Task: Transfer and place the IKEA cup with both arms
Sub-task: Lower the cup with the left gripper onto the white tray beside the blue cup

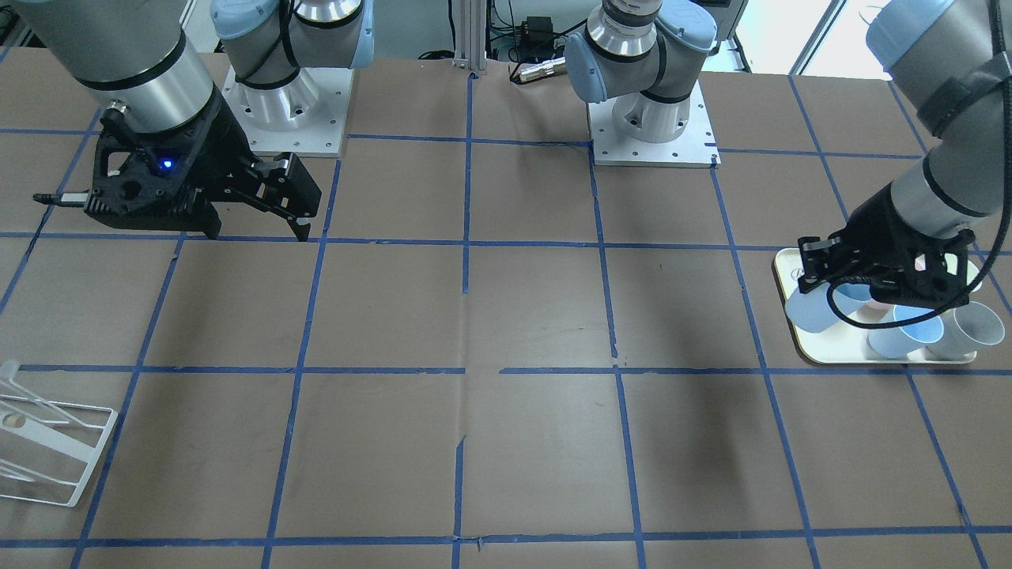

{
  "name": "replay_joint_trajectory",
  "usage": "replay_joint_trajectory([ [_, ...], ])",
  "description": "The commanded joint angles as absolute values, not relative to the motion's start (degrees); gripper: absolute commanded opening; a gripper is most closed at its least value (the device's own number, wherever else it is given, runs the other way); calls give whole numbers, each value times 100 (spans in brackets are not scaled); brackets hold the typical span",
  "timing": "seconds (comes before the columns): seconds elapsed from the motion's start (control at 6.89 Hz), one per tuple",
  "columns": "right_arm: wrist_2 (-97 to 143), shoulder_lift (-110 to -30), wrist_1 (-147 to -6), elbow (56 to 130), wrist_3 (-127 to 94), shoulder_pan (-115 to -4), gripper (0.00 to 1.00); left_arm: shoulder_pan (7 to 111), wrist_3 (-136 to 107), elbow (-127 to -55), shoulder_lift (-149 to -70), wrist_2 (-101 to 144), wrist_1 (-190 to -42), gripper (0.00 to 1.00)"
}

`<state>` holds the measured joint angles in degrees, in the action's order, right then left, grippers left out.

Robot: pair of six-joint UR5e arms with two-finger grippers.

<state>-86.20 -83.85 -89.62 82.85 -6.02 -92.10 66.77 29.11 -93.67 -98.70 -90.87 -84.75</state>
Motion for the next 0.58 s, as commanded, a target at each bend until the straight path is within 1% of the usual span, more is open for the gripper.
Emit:
replay_joint_trajectory([
  [0.0, -8894, -8552, -9237, 8631, -694, -9237, 100, 6233, 3717, -9387, -10324, -9947, -8264, 0],
  [0.15, -8895, -8569, -9237, 8666, -703, -9237, 100, 6231, 3857, -9395, -10623, -10297, -7853, 0],
  [0.44, -8895, -8569, -9237, 8666, -694, -9237, 100, 6188, 3981, -9387, -11151, -10310, -7796, 0],
])
